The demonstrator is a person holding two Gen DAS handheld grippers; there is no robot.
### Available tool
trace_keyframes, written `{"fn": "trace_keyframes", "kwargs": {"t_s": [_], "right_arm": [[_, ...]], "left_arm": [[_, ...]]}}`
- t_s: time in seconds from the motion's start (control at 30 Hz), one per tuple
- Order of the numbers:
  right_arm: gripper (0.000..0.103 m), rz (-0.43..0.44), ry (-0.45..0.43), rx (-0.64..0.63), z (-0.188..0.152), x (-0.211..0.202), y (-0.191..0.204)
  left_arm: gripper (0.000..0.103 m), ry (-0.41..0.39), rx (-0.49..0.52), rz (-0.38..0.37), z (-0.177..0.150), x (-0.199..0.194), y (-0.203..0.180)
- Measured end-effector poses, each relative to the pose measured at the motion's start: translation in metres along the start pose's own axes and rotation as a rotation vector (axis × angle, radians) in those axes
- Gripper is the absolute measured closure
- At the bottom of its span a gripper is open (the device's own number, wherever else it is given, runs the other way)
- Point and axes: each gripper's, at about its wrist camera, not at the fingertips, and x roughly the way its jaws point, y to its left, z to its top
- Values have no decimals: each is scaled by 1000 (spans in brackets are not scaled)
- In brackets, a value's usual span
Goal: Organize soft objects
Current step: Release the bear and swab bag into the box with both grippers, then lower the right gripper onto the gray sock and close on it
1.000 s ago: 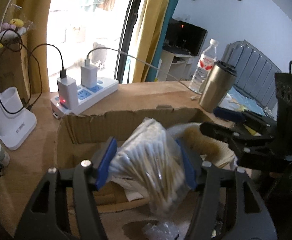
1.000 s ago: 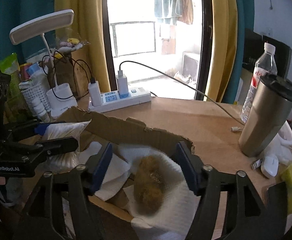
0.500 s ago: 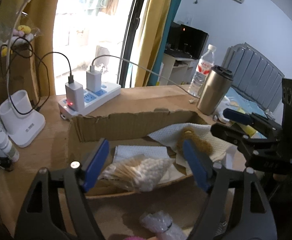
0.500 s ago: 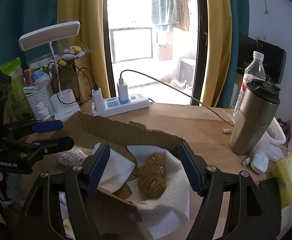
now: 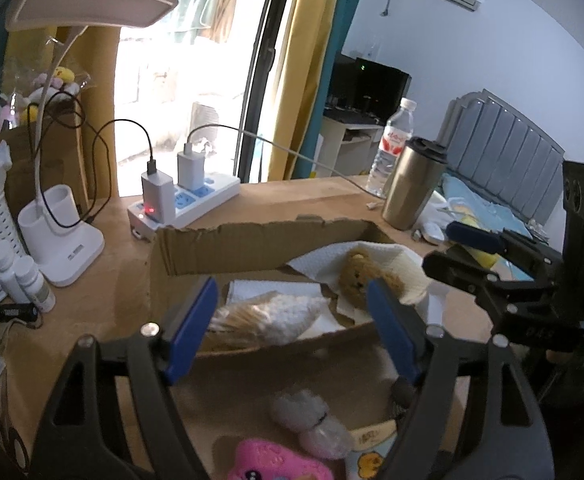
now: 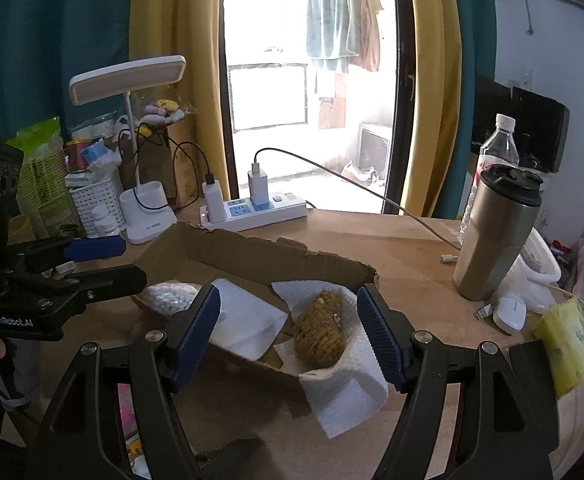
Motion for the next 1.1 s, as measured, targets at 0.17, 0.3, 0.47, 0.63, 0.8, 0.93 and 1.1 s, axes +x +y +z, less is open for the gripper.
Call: {"fn": "trace_keyframes", "kwargs": {"t_s": [0.17, 0.3, 0.47, 0.63, 0.8, 0.93, 1.1], "right_arm": [[29, 11, 4, -10, -5, -5, 8], [29, 15, 4, -15, -8, -11, 14], [29, 17, 9, -18, -13, -16, 19], [29, 21, 17, -22, -20, -19, 25], [29, 26, 33, -19, -31, -21, 29], [29, 27, 52, -11, -41, -21, 30], [29, 37, 75, -4, -54, -19, 32]], "left_arm": [[24, -1, -4, -5, -6, -9, -1], [24, -2, -9, -5, -12, -15, -1], [24, -2, -15, -6, -18, -20, -2], [23, -1, -20, -7, -25, -25, -3], [22, 13, -25, -6, -37, -27, -4], [16, 34, -31, -8, -46, -26, -4], [16, 54, -38, -8, -56, -25, -5]]}}
